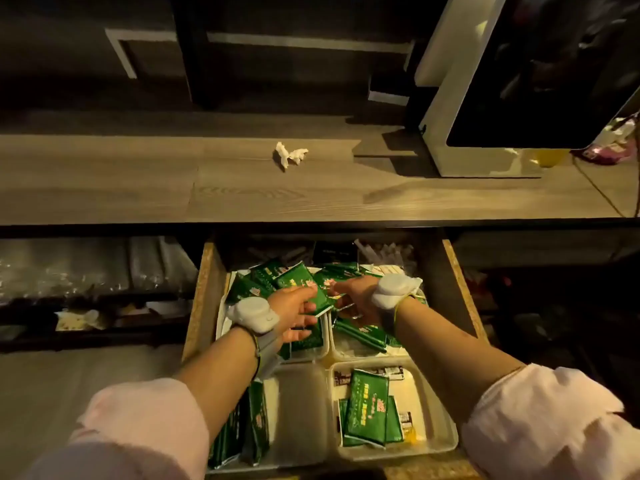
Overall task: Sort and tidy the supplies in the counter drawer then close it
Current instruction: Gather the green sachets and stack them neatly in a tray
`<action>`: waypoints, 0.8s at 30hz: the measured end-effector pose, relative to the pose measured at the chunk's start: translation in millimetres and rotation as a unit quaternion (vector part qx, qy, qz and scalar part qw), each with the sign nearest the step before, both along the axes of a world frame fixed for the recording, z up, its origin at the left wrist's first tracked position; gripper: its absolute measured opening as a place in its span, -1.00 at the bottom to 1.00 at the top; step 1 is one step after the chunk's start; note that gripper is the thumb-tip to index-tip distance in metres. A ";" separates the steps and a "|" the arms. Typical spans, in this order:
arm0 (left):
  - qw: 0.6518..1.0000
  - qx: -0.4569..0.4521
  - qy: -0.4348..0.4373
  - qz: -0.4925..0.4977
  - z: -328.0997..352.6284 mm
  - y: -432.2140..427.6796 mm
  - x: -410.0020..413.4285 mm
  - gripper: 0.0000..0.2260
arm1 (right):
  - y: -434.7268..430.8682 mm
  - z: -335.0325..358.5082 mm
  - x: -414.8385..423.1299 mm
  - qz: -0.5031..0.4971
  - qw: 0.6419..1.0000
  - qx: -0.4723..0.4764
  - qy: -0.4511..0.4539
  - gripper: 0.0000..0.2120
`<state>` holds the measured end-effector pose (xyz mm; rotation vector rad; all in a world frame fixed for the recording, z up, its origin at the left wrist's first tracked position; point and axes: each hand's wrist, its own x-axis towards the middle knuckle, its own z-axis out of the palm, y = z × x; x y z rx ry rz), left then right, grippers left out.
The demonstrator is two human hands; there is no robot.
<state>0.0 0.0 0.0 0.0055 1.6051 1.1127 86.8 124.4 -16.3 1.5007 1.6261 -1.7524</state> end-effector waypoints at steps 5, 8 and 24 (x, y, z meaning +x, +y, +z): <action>0.992 -0.039 0.077 0.087 -51.5 12.6 -6.8 -0.93 | 26.5 -66.2 -12.4 0.058 0.989 0.132 0.019 -0.87; 0.982 -0.065 0.118 0.131 -85.0 12.3 -14.9 -0.70 | 26.3 -92.2 -23.4 0.142 0.959 0.247 0.008 -0.72; 0.948 -0.013 0.309 0.067 -149.8 12.9 -17.9 -0.32 | 0.7 -111.7 -29.7 0.312 0.865 0.375 0.118 -0.80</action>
